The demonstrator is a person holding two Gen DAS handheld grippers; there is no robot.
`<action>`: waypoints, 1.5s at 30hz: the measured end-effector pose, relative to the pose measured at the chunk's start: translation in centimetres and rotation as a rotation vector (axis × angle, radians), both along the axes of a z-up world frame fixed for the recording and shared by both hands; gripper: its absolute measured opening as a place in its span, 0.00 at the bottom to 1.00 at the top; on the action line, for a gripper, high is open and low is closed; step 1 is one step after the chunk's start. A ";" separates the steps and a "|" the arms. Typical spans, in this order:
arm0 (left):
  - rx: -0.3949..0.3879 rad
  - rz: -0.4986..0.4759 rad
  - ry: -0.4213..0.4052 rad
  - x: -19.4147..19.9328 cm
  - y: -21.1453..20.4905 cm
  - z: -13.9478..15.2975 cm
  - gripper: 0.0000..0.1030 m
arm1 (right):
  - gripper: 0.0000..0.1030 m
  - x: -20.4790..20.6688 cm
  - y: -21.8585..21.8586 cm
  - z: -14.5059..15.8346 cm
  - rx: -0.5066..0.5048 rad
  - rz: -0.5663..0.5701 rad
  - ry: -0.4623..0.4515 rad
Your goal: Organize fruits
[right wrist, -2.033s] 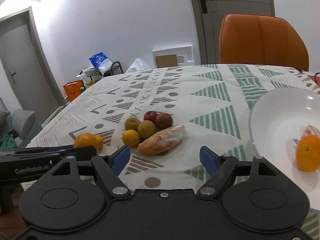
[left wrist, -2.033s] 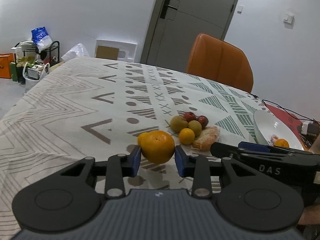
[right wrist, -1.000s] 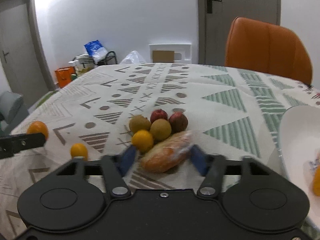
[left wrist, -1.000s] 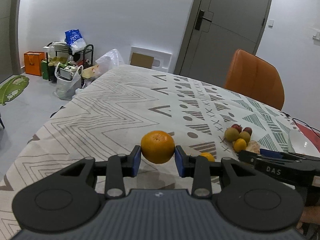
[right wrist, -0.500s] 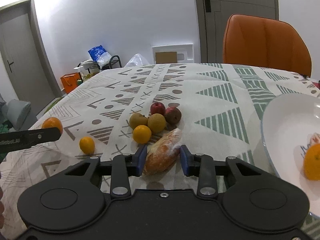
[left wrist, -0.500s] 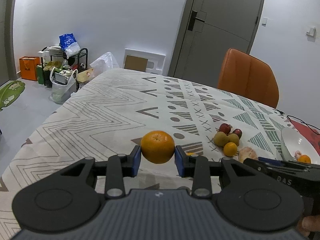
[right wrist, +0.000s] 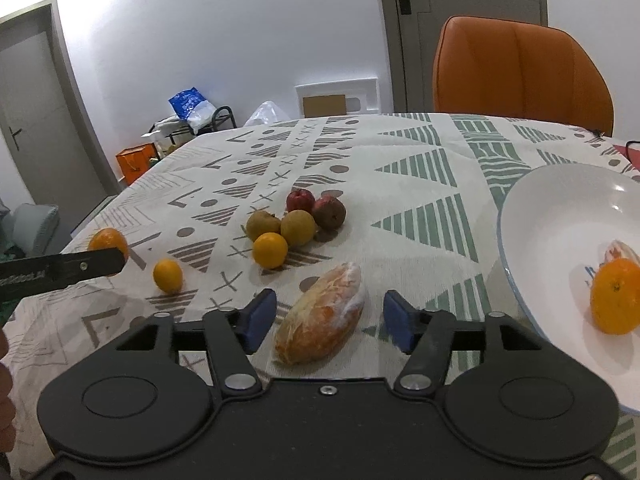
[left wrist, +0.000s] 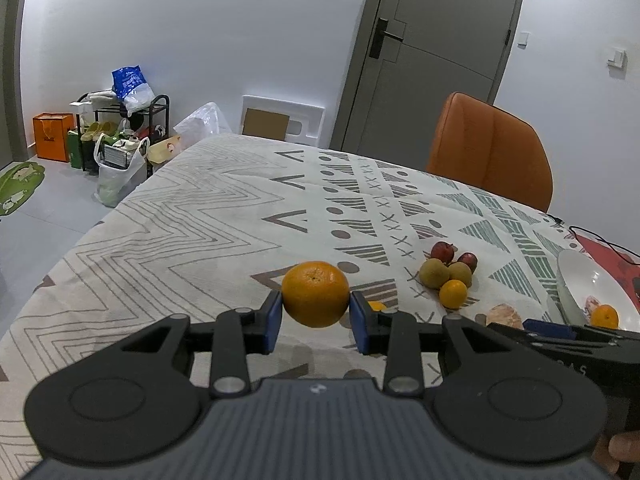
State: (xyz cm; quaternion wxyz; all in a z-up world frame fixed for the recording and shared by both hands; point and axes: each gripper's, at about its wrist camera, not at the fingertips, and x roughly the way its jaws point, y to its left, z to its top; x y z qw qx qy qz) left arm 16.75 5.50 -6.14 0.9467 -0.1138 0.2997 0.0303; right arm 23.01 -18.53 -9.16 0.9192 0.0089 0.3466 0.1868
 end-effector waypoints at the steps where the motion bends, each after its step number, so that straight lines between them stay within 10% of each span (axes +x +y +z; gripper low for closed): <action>1: -0.002 0.002 0.001 0.0 0.1 -0.1 0.34 | 0.59 0.1 0.3 0.0 -0.005 0.005 -0.002; 9: -0.015 -0.005 0.005 0.0 0.0 -0.3 0.34 | 0.33 -0.6 2.5 -0.1 -0.143 0.061 -0.057; 45: 0.018 -0.219 -0.076 1.5 -10.4 3.0 0.34 | 0.32 -2.5 -10.3 5.3 -0.012 -0.173 -0.182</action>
